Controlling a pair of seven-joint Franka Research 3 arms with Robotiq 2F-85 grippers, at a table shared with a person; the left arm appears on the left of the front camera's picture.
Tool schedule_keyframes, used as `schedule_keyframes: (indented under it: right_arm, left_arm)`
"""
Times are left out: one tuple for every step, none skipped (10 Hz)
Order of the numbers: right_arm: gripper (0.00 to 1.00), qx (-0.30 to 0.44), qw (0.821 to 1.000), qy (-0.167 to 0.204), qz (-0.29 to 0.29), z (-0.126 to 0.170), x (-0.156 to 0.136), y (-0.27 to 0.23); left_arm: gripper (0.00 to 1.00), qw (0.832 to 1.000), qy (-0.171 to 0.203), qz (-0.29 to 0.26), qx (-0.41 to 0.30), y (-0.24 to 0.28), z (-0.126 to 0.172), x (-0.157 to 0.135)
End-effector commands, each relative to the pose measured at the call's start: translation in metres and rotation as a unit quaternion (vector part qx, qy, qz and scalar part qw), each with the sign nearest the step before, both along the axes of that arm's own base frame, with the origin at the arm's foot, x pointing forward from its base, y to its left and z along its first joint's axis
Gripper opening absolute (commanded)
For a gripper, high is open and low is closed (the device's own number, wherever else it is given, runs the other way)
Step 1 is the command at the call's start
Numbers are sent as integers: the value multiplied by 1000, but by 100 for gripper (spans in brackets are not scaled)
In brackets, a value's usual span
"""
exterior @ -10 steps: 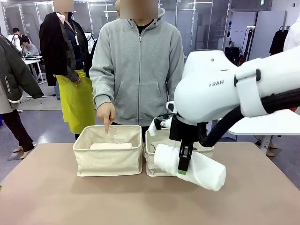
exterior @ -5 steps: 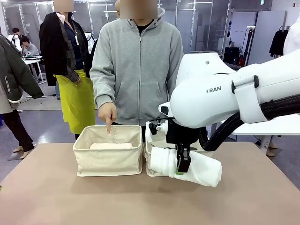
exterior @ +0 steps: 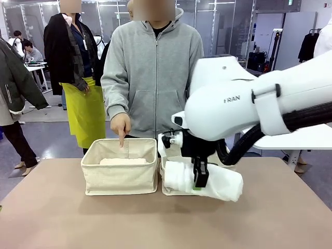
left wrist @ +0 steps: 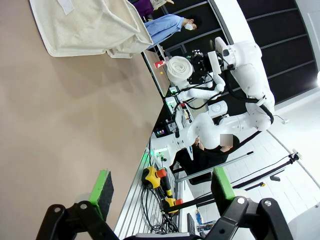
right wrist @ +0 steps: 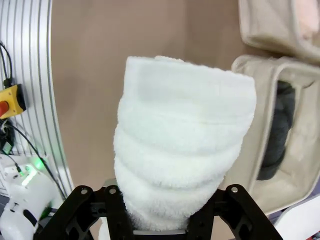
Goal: Divide the towels into two baskets.
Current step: Pick up one hotel-folded towel from the bottom of the table and place it in the Fabric basket indicated by the person.
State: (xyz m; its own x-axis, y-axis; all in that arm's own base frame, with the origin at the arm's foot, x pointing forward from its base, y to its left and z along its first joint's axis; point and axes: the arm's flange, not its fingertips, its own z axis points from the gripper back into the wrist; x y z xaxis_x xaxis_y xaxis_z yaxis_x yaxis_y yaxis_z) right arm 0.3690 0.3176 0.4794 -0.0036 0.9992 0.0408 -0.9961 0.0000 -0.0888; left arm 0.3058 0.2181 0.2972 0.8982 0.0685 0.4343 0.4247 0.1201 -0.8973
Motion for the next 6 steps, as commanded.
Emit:
schedule_keyframes:
  right_arm:
    - [36,-50,997,-31,59,33,38,65]
    - [36,-51,995,-27,76,42,55,94]
    - [36,-50,995,-24,80,46,76,124]
    - [36,-75,994,-37,73,45,97,157]
    - [36,-76,994,-45,71,40,116,194]
    - [36,-78,993,-63,67,35,128,220]
  left_arm:
    - [100,1000,-4,2,1,1,4,-3]
    - [100,1000,-4,2,1,1,4,-3]
    - [100,1000,-4,2,1,1,4,-3]
    - [100,1000,-4,2,1,1,4,-3]
    - [100,1000,-4,2,1,1,4,-3]
    - [100,1000,-4,2,1,1,4,-3]
